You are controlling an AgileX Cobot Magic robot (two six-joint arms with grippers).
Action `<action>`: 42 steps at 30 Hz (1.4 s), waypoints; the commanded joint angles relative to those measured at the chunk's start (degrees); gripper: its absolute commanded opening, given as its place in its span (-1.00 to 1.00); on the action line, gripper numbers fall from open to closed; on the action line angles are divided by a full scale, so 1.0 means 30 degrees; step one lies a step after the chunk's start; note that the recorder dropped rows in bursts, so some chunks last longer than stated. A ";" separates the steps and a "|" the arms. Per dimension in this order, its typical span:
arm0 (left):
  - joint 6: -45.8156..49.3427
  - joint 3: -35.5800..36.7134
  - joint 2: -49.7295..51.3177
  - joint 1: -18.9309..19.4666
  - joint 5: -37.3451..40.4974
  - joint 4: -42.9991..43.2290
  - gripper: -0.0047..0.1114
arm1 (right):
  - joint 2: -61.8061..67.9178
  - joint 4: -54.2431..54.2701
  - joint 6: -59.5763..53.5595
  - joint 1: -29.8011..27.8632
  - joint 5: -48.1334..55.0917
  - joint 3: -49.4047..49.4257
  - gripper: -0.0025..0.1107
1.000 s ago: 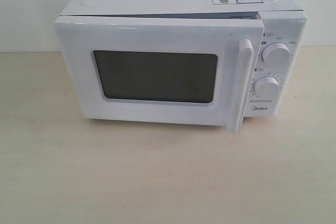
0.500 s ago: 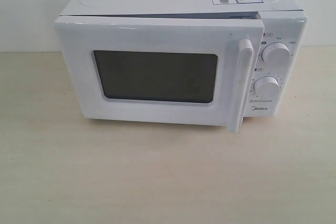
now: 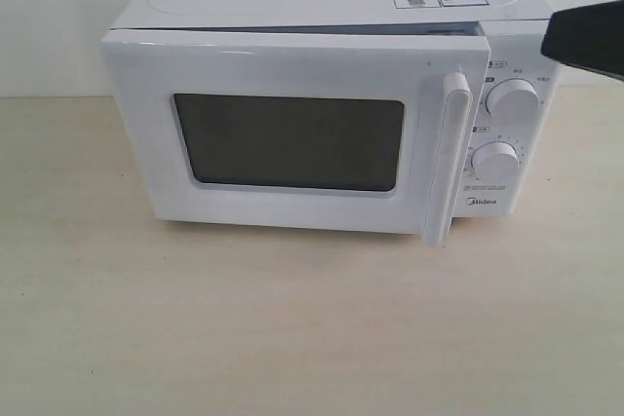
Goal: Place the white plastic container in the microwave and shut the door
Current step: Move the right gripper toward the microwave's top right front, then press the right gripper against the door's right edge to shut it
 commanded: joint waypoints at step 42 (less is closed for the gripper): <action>-0.0590 0.0118 -0.0112 -0.0040 -0.0012 -0.0154 -0.84 | 1.7413 -0.6445 0.7007 1.4181 -3.2515 -0.1754 -0.96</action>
